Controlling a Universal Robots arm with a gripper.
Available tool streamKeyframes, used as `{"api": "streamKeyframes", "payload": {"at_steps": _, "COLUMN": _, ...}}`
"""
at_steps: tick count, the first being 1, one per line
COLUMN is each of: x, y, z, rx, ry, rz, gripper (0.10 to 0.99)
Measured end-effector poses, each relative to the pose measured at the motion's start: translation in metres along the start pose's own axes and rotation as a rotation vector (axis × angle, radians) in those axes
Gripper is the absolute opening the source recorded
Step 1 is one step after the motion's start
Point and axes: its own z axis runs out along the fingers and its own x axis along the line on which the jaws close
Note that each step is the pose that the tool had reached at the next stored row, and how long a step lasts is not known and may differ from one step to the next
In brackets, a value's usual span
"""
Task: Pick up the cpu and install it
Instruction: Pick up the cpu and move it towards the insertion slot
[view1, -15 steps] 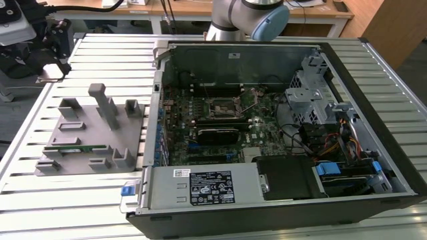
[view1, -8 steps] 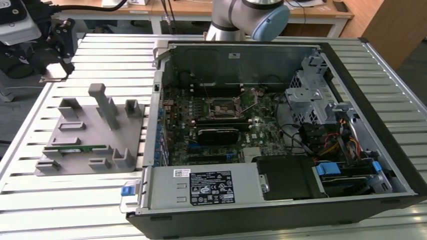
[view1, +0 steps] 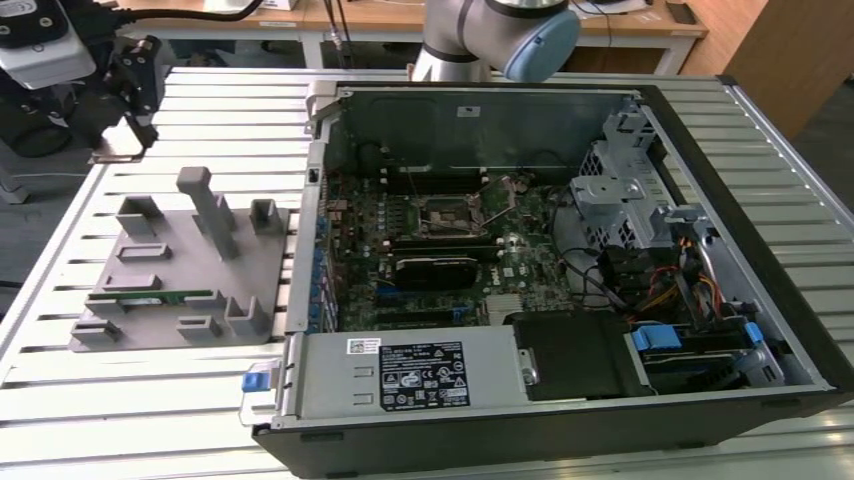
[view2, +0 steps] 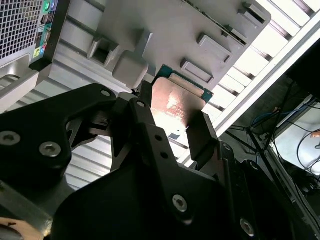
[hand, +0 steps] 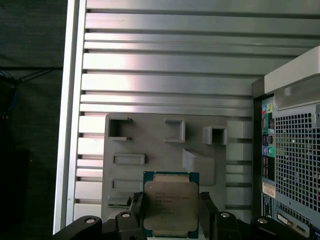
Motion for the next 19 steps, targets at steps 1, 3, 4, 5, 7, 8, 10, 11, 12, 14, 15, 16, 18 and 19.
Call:
{"api": "streamKeyframes", "payload": {"at_steps": 1, "x": -0.0010, "y": 0.0000, "z": -0.0002, "rx": 0.000, "ry": 0.0001, "rz": 0.000, "gripper": 0.525}}
{"api": "streamKeyframes", "payload": {"at_steps": 3, "x": -0.0031, "y": 0.0000, "z": -0.0005, "rx": 0.000, "ry": 0.0001, "rz": 0.000, "gripper": 0.525}}
{"api": "streamKeyframes", "payload": {"at_steps": 4, "x": -0.0041, "y": 0.0000, "z": -0.0006, "rx": 0.000, "ry": 0.0001, "rz": 0.000, "gripper": 0.525}}
{"api": "streamKeyframes", "payload": {"at_steps": 5, "x": -0.0052, "y": -0.0001, "z": -0.0007, "rx": 0.000, "ry": 0.0001, "rz": 0.000, "gripper": 0.525}}
{"api": "streamKeyframes", "payload": {"at_steps": 7, "x": -0.0072, "y": -0.0001, "z": -0.0010, "rx": -0.001, "ry": 0.0001, "rz": 0.000, "gripper": 0.525}}
{"api": "streamKeyframes", "payload": {"at_steps": 8, "x": -0.0082, "y": -0.0001, "z": -0.0011, "rx": -0.001, "ry": 0.0001, "rz": 0.000, "gripper": 0.525}}
{"api": "streamKeyframes", "payload": {"at_steps": 10, "x": -0.0104, "y": -0.0001, "z": -0.0014, "rx": -0.001, "ry": 0.0001, "rz": 0.000, "gripper": 0.525}}
{"api": "streamKeyframes", "payload": {"at_steps": 11, "x": -0.0114, "y": -0.0001, "z": -0.0015, "rx": -0.001, "ry": 0.0000, "rz": 0.000, "gripper": 0.525}}
{"api": "streamKeyframes", "payload": {"at_steps": 12, "x": -0.0125, "y": -0.0001, "z": -0.0016, "rx": -0.001, "ry": 0.0000, "rz": 0.000, "gripper": 0.525}}
{"api": "streamKeyframes", "payload": {"at_steps": 14, "x": -0.0148, "y": -0.0001, "z": -0.0018, "rx": -0.001, "ry": 0.0001, "rz": 0.000, "gripper": 0.525}}
{"api": "streamKeyframes", "payload": {"at_steps": 15, "x": -0.0161, "y": -0.0001, "z": -0.0019, "rx": -0.001, "ry": 0.0000, "rz": 0.000, "gripper": 0.525}}
{"api": "streamKeyframes", "payload": {"at_steps": 16, "x": -0.0175, "y": -0.0002, "z": -0.0020, "rx": -0.001, "ry": 0.0001, "rz": 0.000, "gripper": 0.525}}
{"api": "streamKeyframes", "payload": {"at_steps": 18, "x": -0.0205, "y": -0.0002, "z": -0.0022, "rx": -0.001, "ry": 0.0000, "rz": 0.000, "gripper": 0.525}}
{"api": "streamKeyframes", "payload": {"at_steps": 19, "x": -0.0218, "y": -0.0002, "z": -0.0023, "rx": -0.001, "ry": 0.0001, "rz": 0.000, "gripper": 0.525}}
